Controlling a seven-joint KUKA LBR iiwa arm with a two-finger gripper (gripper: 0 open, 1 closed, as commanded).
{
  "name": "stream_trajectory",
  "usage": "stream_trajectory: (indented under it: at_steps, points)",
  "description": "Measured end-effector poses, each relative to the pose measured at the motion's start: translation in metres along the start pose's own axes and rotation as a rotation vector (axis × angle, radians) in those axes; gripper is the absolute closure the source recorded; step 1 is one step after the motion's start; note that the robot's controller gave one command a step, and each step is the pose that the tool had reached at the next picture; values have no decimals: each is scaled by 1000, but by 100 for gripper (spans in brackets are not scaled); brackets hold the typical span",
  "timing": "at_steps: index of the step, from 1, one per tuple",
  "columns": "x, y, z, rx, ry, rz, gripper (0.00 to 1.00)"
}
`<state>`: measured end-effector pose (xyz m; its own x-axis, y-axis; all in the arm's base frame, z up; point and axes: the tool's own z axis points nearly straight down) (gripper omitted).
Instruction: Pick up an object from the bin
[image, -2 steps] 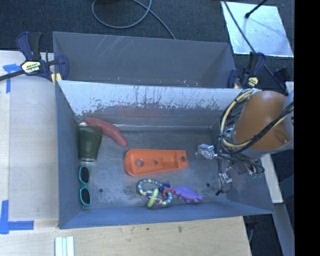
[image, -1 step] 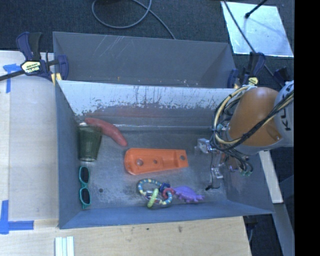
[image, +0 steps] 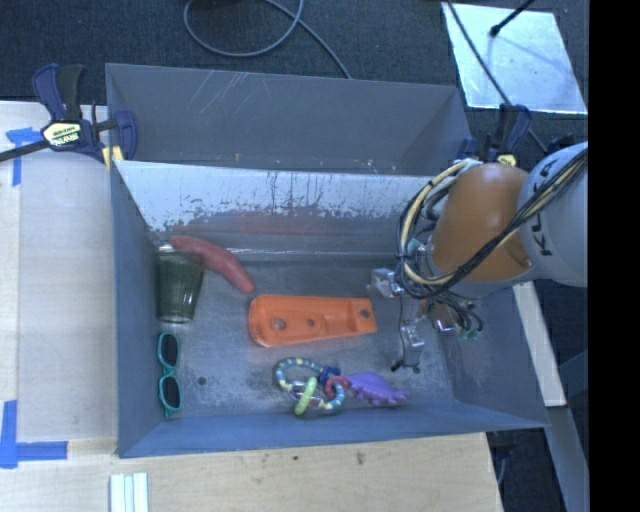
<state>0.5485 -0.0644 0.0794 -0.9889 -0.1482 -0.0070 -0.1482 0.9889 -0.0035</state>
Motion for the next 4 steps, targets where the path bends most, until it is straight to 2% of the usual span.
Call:
stream_trajectory:
  at_steps: [1, 2, 3, 4]
  points:
    - [-31, 51, 2, 1, -2, -229, 0]
    - [-58, 78, 9, 1, -3, -290, 100]
    - [-58, 78, 9, 1, -4, -290, 100]
    - [-85, 75, -100, 3, -9, -832, 100]
